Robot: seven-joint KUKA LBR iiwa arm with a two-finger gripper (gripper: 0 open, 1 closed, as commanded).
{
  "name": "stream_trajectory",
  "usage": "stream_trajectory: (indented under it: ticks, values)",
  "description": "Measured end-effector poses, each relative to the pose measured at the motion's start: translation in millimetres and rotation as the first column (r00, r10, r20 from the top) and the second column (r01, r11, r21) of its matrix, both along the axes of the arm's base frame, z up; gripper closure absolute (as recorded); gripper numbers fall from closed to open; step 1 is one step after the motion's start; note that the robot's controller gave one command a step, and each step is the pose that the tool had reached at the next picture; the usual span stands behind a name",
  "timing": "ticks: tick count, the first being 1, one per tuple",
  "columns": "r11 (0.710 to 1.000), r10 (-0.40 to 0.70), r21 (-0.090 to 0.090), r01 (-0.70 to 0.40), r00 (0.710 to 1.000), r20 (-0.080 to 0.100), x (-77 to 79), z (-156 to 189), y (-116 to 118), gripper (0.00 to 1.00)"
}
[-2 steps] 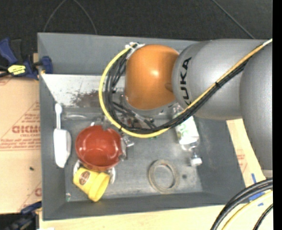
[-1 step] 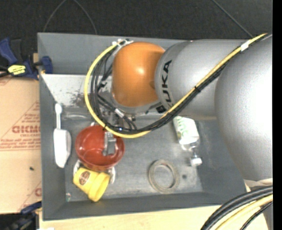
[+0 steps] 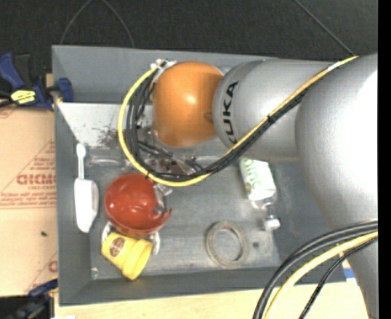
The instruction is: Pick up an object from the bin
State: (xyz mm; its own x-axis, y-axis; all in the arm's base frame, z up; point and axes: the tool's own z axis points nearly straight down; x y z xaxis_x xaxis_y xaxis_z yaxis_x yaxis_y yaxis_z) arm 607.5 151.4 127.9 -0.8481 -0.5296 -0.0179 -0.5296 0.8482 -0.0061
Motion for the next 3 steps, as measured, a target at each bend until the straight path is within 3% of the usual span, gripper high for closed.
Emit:
stream_trajectory:
  ticks: [1,2,3]
  values:
    - [0.871,-0.492,0.024,0.491,0.871,0.008,1.1,-1.1,-0.3,1.00]
    - [0.871,-0.491,0.024,0.491,0.871,0.008,1.1,-1.1,-0.3,1.00]
    - [0.873,-0.487,0.029,0.486,0.873,0.014,-1.0,58.1,2.3,1.00]
